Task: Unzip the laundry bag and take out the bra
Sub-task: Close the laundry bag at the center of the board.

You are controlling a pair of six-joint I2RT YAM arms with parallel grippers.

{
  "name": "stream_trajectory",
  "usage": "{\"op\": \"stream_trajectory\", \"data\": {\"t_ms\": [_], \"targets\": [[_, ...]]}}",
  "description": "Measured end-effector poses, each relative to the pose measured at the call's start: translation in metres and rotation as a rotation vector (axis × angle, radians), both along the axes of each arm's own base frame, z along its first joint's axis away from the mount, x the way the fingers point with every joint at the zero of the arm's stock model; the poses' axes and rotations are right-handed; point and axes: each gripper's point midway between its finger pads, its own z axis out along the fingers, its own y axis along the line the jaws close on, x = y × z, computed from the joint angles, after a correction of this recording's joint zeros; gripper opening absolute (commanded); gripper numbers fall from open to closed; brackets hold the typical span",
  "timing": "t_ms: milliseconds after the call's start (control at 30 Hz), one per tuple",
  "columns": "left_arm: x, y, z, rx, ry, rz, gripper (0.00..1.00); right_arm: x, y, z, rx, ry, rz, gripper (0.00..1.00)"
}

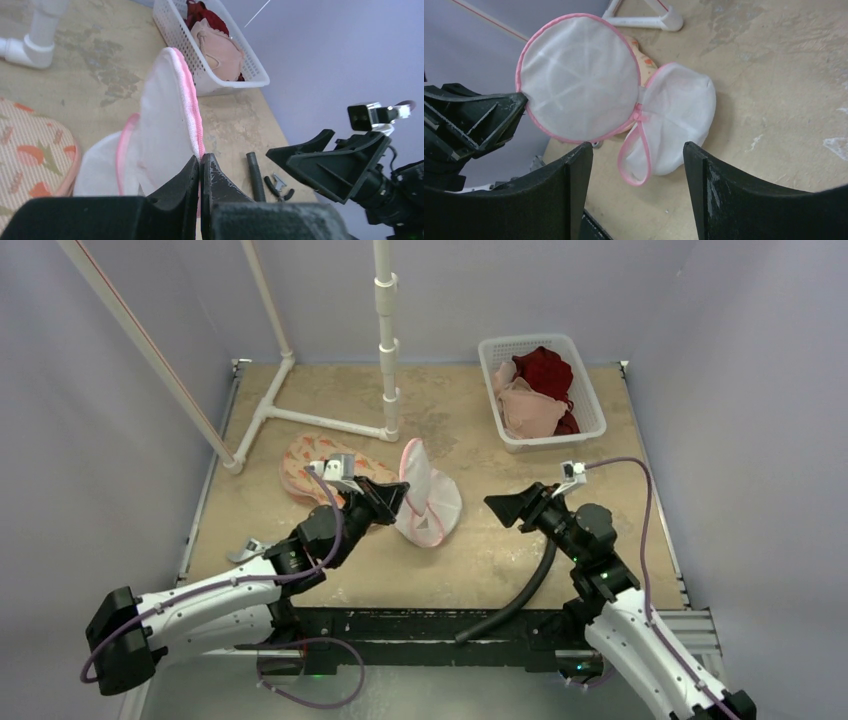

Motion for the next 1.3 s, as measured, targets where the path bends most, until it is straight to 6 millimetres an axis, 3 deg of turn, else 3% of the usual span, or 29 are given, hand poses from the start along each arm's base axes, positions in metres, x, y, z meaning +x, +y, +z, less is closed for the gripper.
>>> {"op": "stream_trajectory", "data": {"t_ms": [267,367,467,600,900,1000,1100,1300], "targets": [[-0.004,0.025,-0.053,-0.227,0.185,0.062,0.0,0.008,0.026,-0.032,0.039,0.119,0.106,0.66],[-0.007,0.034,-0.06,-0.292,0.204,0.075,0.0,0.009,0.034,-0.042,0.049,0.158,0.15,0.65],[-0.007,0.039,-0.057,-0.349,0.193,0.079,0.0,0.008,0.038,-0.047,0.049,0.17,0.175,0.66],[-0.006,0.034,-0.035,-0.421,0.142,0.032,0.0,0.009,0.038,-0.045,0.031,0.151,0.181,0.66],[-0.01,-0.025,0.001,-0.538,0.06,-0.247,0.0,0.011,0.024,-0.007,-0.011,0.016,0.117,0.69],[-0.012,-0.04,-0.008,-0.564,0.078,-0.311,0.0,0.011,0.019,-0.006,-0.028,0.006,0.091,0.69],[-0.011,-0.047,-0.034,-0.553,0.139,-0.33,0.0,0.011,0.018,-0.013,-0.043,0.029,0.089,0.68],[-0.013,-0.032,-0.079,-0.518,0.249,-0.291,0.0,0.012,0.025,-0.034,-0.06,0.102,0.13,0.6]]}}
